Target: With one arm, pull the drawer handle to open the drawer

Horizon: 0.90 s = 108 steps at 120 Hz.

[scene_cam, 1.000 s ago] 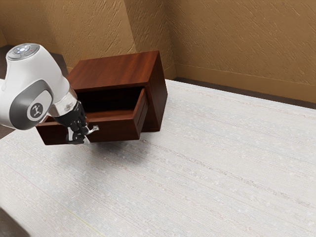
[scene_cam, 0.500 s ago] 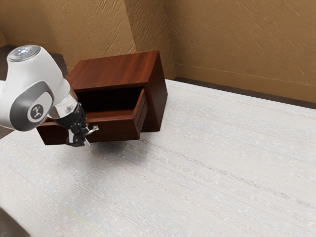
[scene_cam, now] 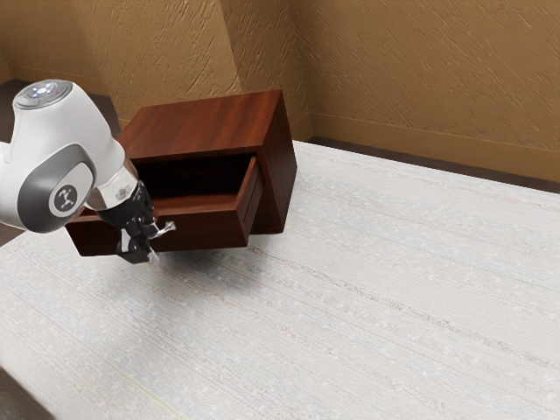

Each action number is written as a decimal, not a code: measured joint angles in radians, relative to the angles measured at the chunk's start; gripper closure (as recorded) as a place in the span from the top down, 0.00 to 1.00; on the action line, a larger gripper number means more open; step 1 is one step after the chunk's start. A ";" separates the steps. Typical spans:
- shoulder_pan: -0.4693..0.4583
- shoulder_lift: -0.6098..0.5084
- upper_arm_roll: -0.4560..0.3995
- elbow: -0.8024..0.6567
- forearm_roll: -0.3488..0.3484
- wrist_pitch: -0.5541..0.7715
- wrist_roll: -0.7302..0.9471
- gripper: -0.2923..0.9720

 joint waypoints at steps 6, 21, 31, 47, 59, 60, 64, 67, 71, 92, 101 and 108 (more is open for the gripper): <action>-0.001 0.000 0.000 0.002 0.001 -0.003 -0.001 0.45; -0.003 -0.002 0.000 0.015 0.001 -0.027 -0.004 0.47; -0.004 -0.003 -0.001 0.028 -0.003 -0.054 -0.006 0.47; -0.010 -0.006 -0.001 0.041 -0.009 -0.091 -0.007 0.48; -0.016 -0.006 -0.001 0.060 -0.011 -0.115 -0.007 0.48; -0.017 -0.006 -0.001 0.062 -0.011 -0.118 -0.007 0.48; -0.018 -0.006 -0.002 0.070 -0.011 -0.128 -0.007 0.49; -0.018 -0.006 -0.003 0.075 -0.011 -0.135 -0.008 0.49; -0.018 -0.006 -0.004 0.082 -0.011 -0.144 -0.008 0.49; -0.019 -0.004 -0.012 0.117 -0.012 -0.188 -0.008 0.51; -0.024 0.007 -0.010 0.144 -0.035 -0.199 -0.009 0.56; -0.035 0.014 -0.009 0.168 -0.060 -0.205 -0.009 0.60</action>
